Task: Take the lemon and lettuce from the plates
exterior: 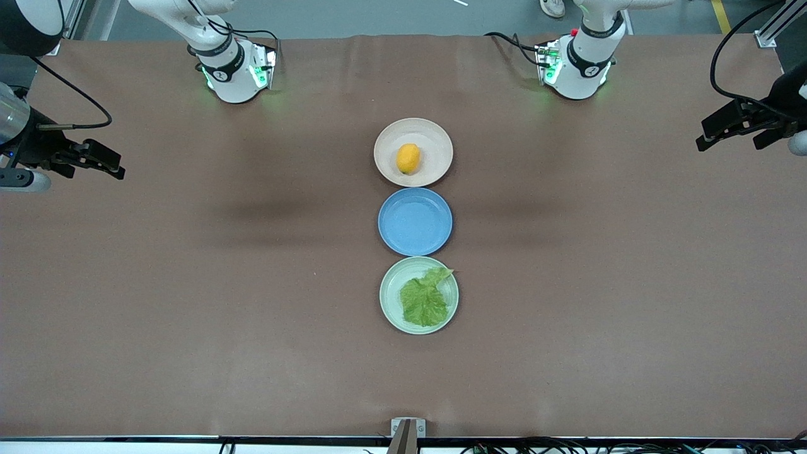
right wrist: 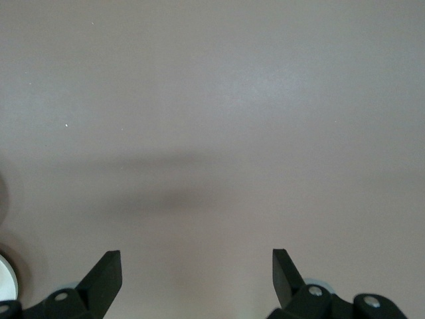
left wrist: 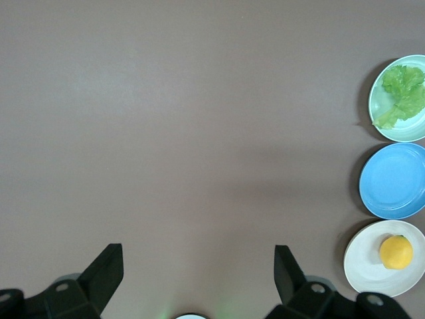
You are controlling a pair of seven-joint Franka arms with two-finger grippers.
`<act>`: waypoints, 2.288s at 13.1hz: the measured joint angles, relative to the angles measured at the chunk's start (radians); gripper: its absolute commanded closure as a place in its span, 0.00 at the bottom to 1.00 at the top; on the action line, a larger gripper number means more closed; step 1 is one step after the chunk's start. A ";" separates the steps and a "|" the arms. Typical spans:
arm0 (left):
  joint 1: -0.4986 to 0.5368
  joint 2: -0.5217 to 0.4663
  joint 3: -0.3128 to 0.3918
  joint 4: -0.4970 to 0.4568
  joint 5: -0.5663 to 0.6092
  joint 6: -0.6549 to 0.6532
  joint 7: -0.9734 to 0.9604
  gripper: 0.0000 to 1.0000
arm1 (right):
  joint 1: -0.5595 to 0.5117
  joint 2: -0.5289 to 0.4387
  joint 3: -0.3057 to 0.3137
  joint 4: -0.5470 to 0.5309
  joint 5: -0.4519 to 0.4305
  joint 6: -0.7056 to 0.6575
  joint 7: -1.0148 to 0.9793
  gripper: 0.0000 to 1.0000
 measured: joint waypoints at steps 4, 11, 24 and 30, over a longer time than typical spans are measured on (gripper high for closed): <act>0.000 0.000 0.000 0.000 0.000 0.000 0.000 0.00 | 0.000 0.000 0.001 0.000 0.000 0.000 0.000 0.00; -0.037 0.080 -0.020 -0.008 -0.021 0.033 -0.008 0.00 | 0.000 0.000 0.000 -0.001 0.000 0.001 0.000 0.00; -0.401 0.568 -0.039 -0.004 -0.162 0.763 -0.506 0.00 | 0.071 0.255 0.039 0.087 0.060 -0.004 0.076 0.00; -0.474 0.816 -0.039 0.117 -0.162 1.016 -0.714 0.00 | 0.431 0.185 0.054 -0.031 0.144 0.113 0.642 0.00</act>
